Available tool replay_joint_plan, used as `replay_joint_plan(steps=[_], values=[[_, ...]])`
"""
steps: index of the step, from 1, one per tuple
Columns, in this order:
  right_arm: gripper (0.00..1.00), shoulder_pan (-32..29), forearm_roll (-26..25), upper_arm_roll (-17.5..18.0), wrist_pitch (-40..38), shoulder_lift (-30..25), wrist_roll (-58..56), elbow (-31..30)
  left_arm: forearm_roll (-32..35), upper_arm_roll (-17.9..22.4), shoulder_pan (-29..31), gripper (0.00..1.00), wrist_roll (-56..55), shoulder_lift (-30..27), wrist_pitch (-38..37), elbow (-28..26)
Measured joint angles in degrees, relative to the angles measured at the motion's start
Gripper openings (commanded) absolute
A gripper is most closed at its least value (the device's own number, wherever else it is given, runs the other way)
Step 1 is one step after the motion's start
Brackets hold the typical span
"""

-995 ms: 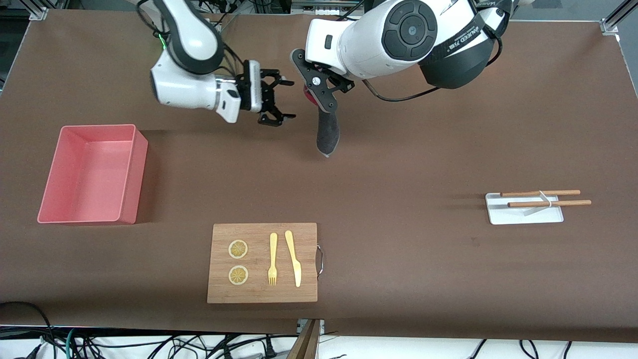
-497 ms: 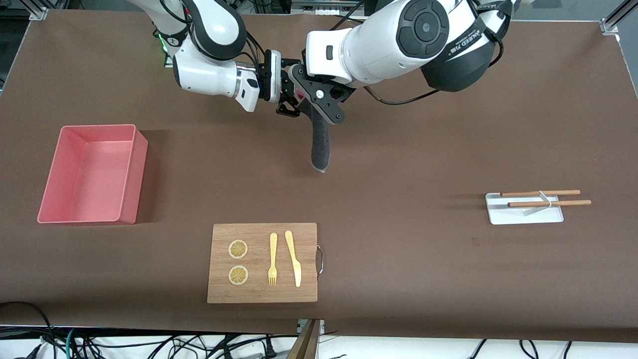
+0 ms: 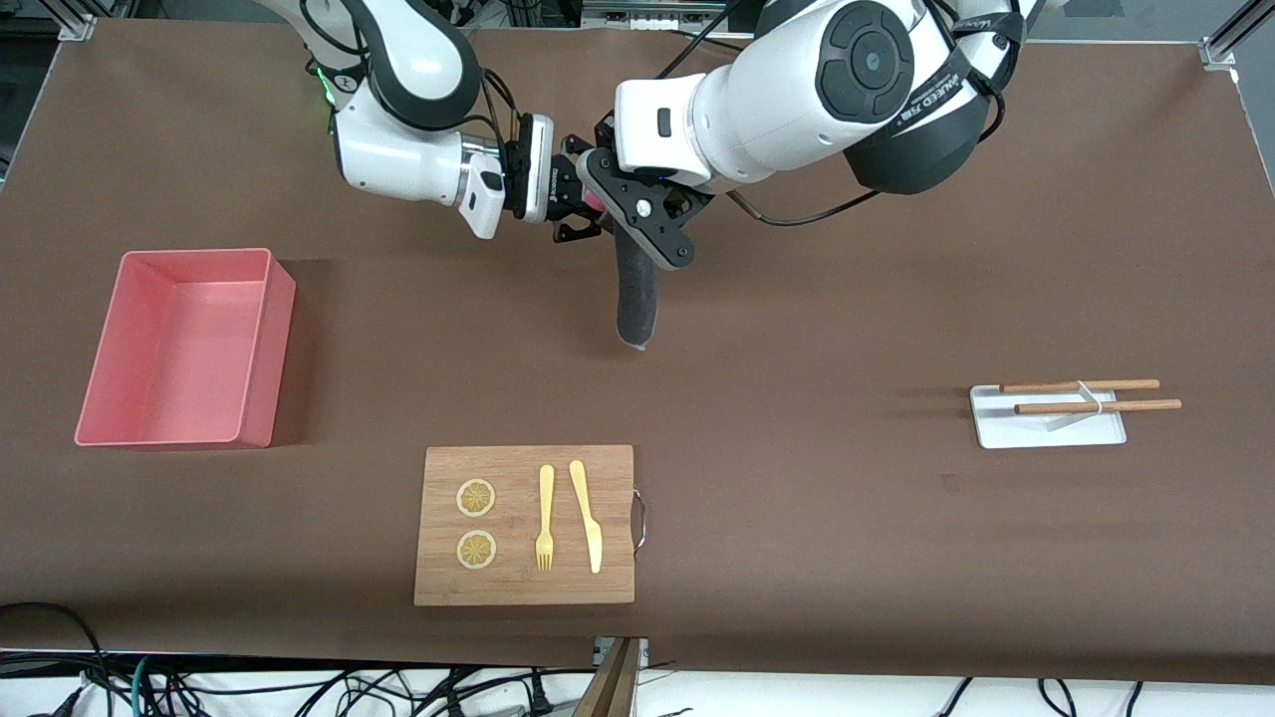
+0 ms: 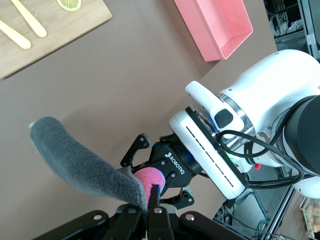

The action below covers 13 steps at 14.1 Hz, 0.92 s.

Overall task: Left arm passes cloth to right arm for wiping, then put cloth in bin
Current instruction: 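Close the right gripper on the cloth's pink edge beside the left gripper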

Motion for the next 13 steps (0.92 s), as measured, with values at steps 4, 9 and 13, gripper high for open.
replay_joint_plan(steps=[4,9,13], values=[[0.0,-1.47,-0.34,-0.07,0.0,1.05,0.36,1.93,0.0,0.03,0.0,0.0,-1.49,0.02,0.98,0.0],[0.0,-3.33,-9.26,-0.13,-0.2,1.47,8.13,3.98,0.0,0.03,-0.01,0.0,-2.24,0.1,1.04,0.0],[0.0,-5.31,-17.01,-0.14,-2.49,1.48,12.83,5.47,0.0,0.03,-0.01,0.0,-2.24,0.12,1.05,0.0]])
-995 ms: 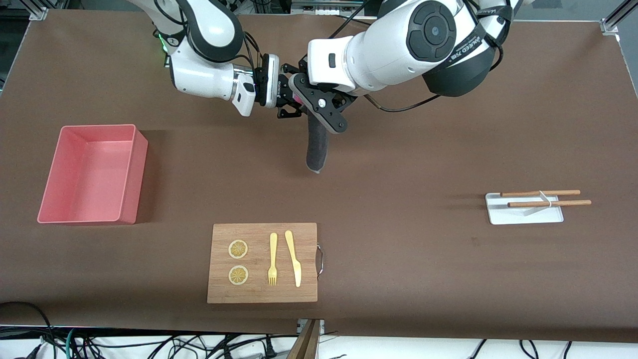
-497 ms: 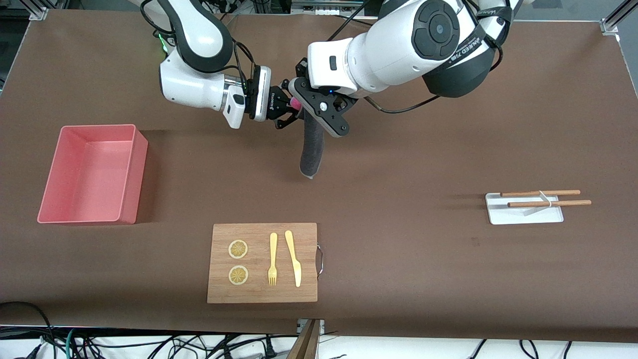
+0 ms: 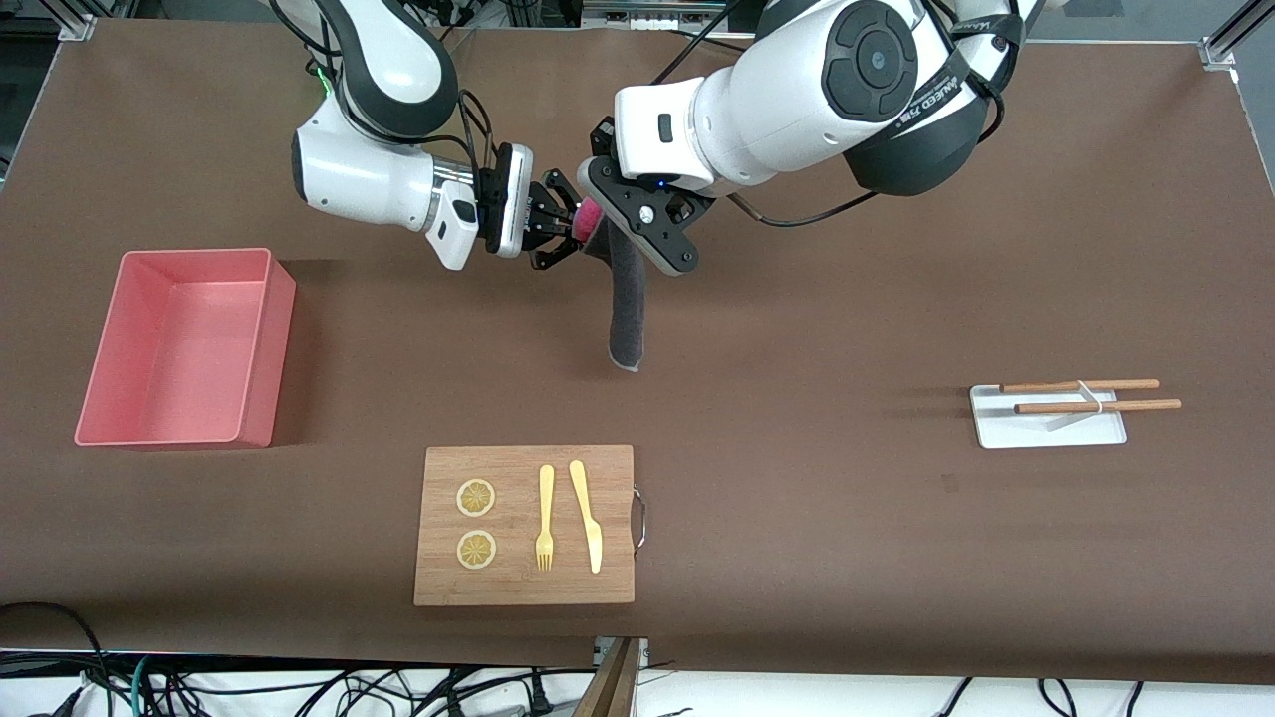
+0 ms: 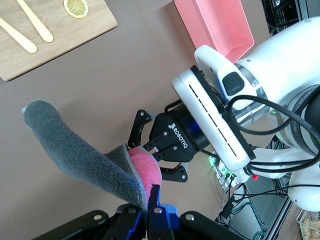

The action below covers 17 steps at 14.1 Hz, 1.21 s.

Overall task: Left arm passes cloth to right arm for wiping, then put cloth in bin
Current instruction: 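Close the right gripper on the cloth's pink edge beside the left gripper, then open the left gripper and withdraw it while the right gripper holds cloth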

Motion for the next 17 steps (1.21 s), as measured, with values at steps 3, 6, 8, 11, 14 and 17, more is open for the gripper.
replay_joint_plan(steps=[3,6,8,11,14,17], values=[[0.0,-1.85,-7.79,-0.4,-3.55,0.12,3.06,1.31,0.0,0.0,0.0,0.0,0.0,0.0,0.02,0.0],[0.0,-2.48,-11.52,-2.13,-7.12,0.81,4.57,3.34,0.0,0.0,0.0,0.0,0.0,0.0,0.02,0.0],[0.0,-2.56,-13.36,-2.95,-8.66,1.39,5.52,4.27,0.0,0.0,0.0,0.0,0.0,0.0,0.03,0.0],[0.0,-2.57,-16.78,-3.82,-11.56,1.8,8.82,6.17,0.0,0.0,0.0,1.0,-0.04,0.0,0.03,0.0],[0.0,-2.59,-18.1,-4.86,-13.67,2.08,9.73,7.2,0.0,0.02,0.06,1.0,-0.07,-0.01,0.11,0.01],[0.0,-2.63,-18.72,-5.33,-14.38,2.25,9.78,7.24,0.0,0.08,0.27,1.0,-0.1,-0.14,0.12,0.02]])
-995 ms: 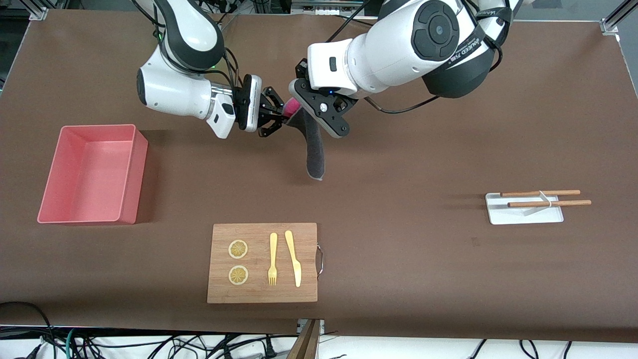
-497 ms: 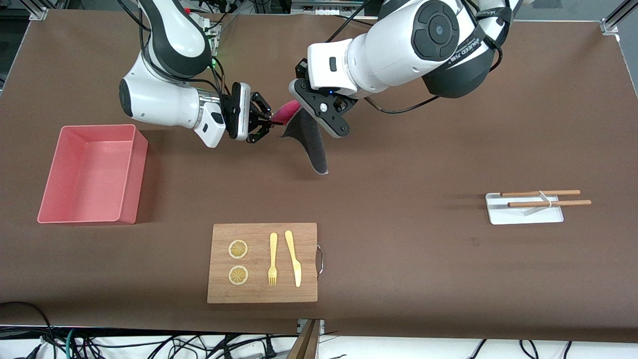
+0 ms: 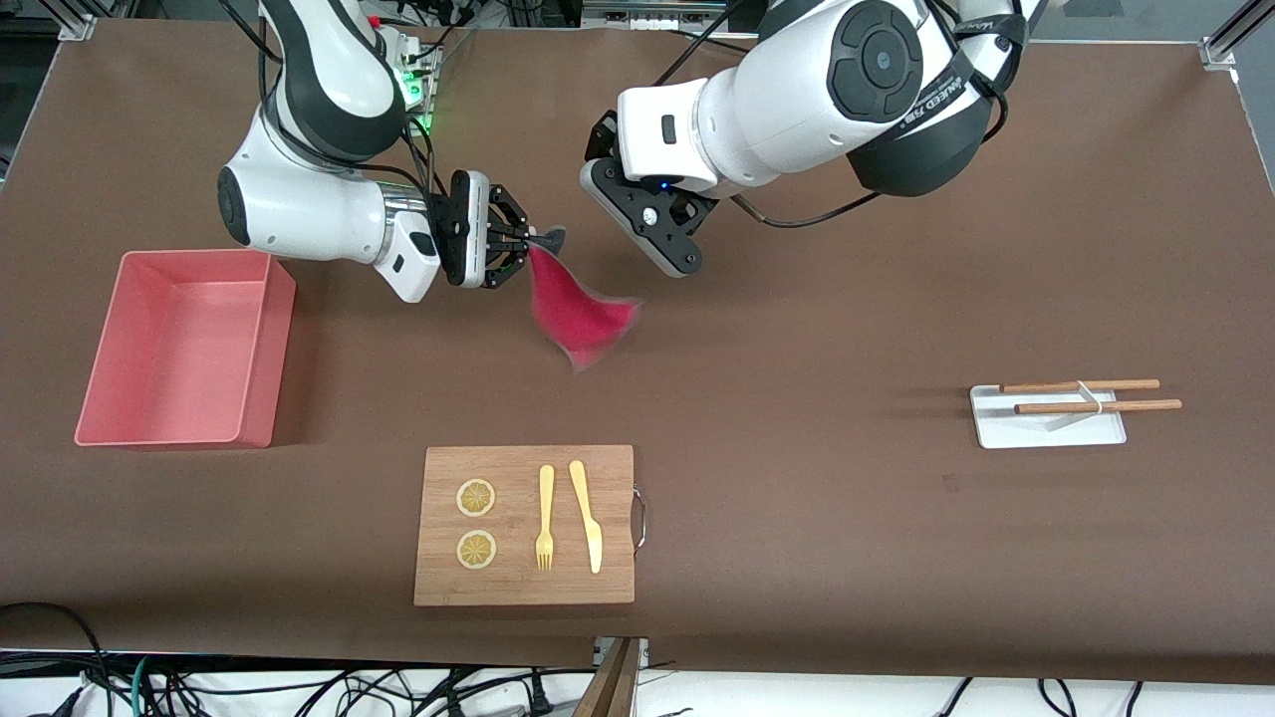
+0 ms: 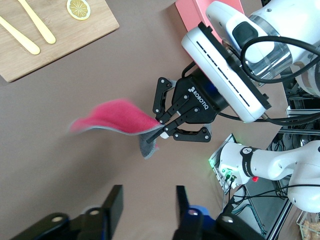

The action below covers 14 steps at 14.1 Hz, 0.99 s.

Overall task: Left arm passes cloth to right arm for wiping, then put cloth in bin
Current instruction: 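Open the left gripper and withdraw it while the right gripper holds cloth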

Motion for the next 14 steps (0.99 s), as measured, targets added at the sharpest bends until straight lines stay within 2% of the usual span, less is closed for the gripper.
replay_joint_plan(steps=[2,4,7,11,14], values=[[0.0,-0.01,-1.54,-0.33,-0.08,0.07,0.89,0.01,0.0,0.05,0.17,1.0,-0.04,-0.34,0.0,0.04],[0.0,-0.13,-5.27,-0.47,-0.1,0.36,4.31,0.08,0.0,0.14,0.97,1.0,-0.25,-1.12,-0.97,0.09],[0.0,-0.4,-12.57,-0.49,-0.14,0.59,11.58,0.65,1.03,0.89,3.78,1.0,-3.62,-3.27,-8.55,0.11],[0.0,-0.46,-23.35,-0.5,-0.21,1.34,21.32,0.89,13.63,0.93,5.69,1.0,-10.61,-5.63,-17.04,0.13],[0.0,-0.51,-31.42,-0.61,-0.2,3.64,30.76,1.65,20.83,1.11,9.9,1.0,-11.77,-6.35,-23.64,0.09]])
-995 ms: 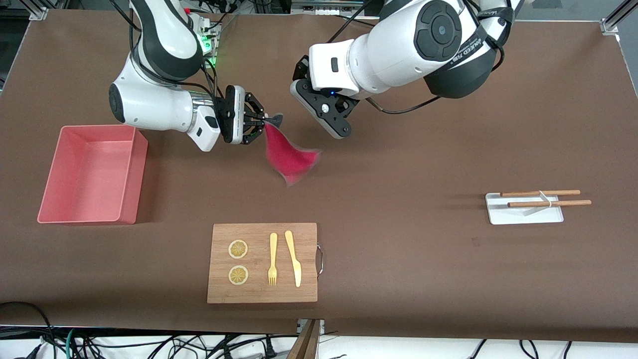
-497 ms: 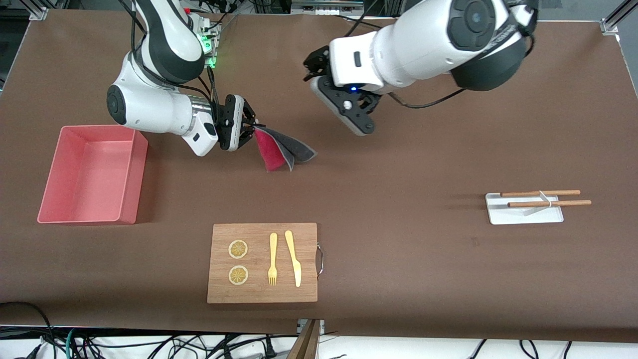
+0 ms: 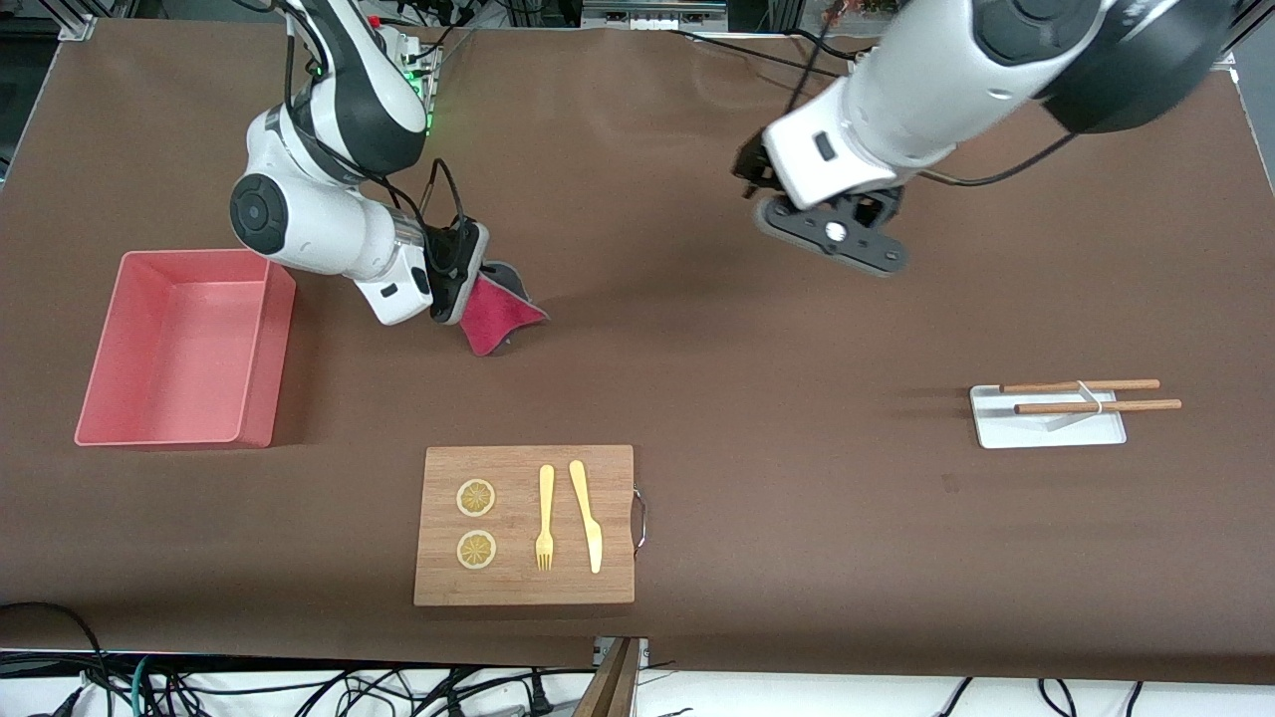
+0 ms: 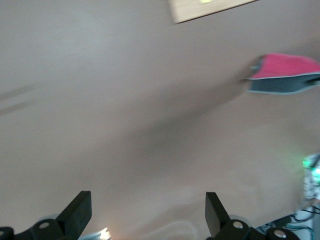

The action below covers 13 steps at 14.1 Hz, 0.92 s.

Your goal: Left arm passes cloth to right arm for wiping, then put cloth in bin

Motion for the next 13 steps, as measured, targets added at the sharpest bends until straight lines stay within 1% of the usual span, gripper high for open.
replay_joint_plan(steps=[1,3,5,7,8,9,11,13], values=[[0.0,-0.02,-2.57,-0.19,0.01,0.74,5.05,0.31,2.23,0.03,2.02,1.0,0.08,-0.04,-1.51,-0.24],[0.0,-0.01,-5.56,-0.57,0.01,1.59,16.48,0.75,4.99,0.0,5.91,1.0,0.72,-0.4,-2.36,-1.88],[0.0,0.05,-6.5,-0.58,-0.06,1.76,27.02,0.79,5.54,-0.01,9.19,1.0,2.07,-1.08,-2.35,-3.98],[0.0,0.07,-7.0,-0.59,-0.39,1.89,37.25,0.67,5.57,0.08,11.86,1.0,6.8,-1.96,-1.36,-5.82],[0.0,0.06,-7.88,-0.59,-0.59,2.05,42.81,0.47,5.57,0.21,12.71,1.0,9.19,-2.93,0.91,-7.58],[0.0,0.07,-8.7,-0.59,-0.74,2.34,48.41,0.19,5.57,0.42,13.19,1.0,10.43,-4.65,4.93,-10.69],[0.0,0.06,-9.33,-0.6,-0.8,3.58,57.6,-0.15,5.58,0.68,14.09,1.0,10.99,-9.98,15.62,-20.13],[0.0,0.04,-9.5,-0.64,-0.66,5.7,63.19,-0.21,5.58,2.47,14.92,1.0,11.06,-15.32,23.46,-28.77]])
